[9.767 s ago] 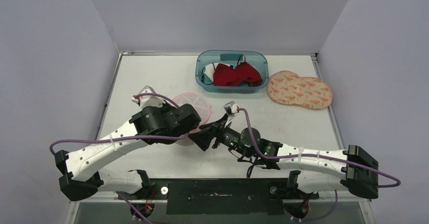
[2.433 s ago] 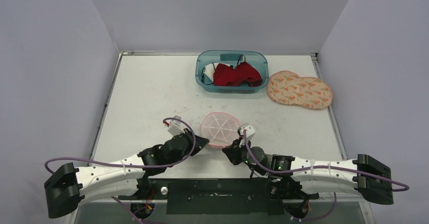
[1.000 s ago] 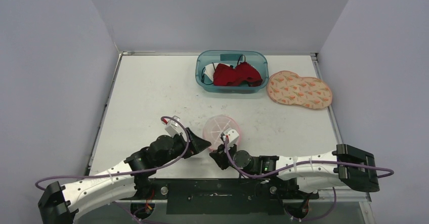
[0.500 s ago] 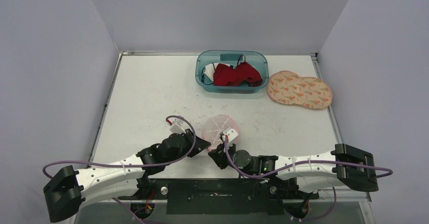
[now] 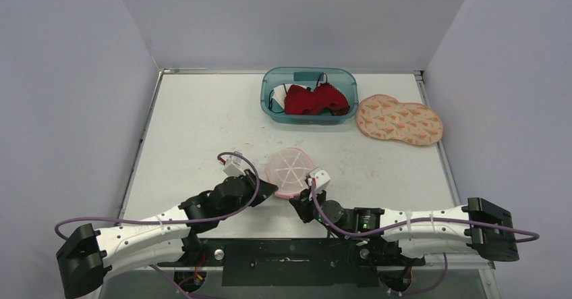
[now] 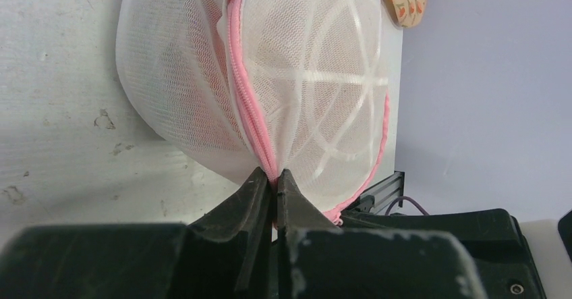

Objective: Unzip the laundry bag and remove the bra
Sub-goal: Unzip the laundry bag at the center of the board.

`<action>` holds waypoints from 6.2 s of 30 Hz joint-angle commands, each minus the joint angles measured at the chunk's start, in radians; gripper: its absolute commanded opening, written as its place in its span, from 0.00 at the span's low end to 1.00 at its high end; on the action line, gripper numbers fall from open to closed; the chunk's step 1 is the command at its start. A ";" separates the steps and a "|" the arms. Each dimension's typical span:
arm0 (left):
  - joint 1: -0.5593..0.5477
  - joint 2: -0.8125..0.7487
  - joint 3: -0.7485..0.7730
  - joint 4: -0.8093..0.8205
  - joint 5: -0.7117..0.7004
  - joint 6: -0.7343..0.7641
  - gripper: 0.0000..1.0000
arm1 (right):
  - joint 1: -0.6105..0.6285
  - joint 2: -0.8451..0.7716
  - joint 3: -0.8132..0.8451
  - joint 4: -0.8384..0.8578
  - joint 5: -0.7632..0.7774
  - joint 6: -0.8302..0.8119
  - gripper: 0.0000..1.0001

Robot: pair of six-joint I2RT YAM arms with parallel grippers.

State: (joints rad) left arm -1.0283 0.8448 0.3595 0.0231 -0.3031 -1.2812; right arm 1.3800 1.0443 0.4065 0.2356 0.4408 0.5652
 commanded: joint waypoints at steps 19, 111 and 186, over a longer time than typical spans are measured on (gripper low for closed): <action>0.304 0.375 0.280 0.253 0.624 0.448 0.00 | 0.040 -0.164 -0.057 0.017 0.072 -0.045 0.05; 0.025 -0.316 0.038 -0.356 0.034 -0.129 0.89 | -0.025 -0.039 -0.015 0.126 -0.100 -0.078 0.05; 0.261 0.024 0.186 -0.172 0.422 0.282 0.87 | -0.021 -0.075 -0.023 0.079 -0.051 -0.041 0.05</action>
State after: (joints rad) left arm -0.7448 1.0225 0.5232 0.1059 0.2226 -0.9867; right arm 1.3502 0.9504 0.3309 0.2401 0.4023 0.5297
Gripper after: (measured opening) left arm 0.840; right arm 0.057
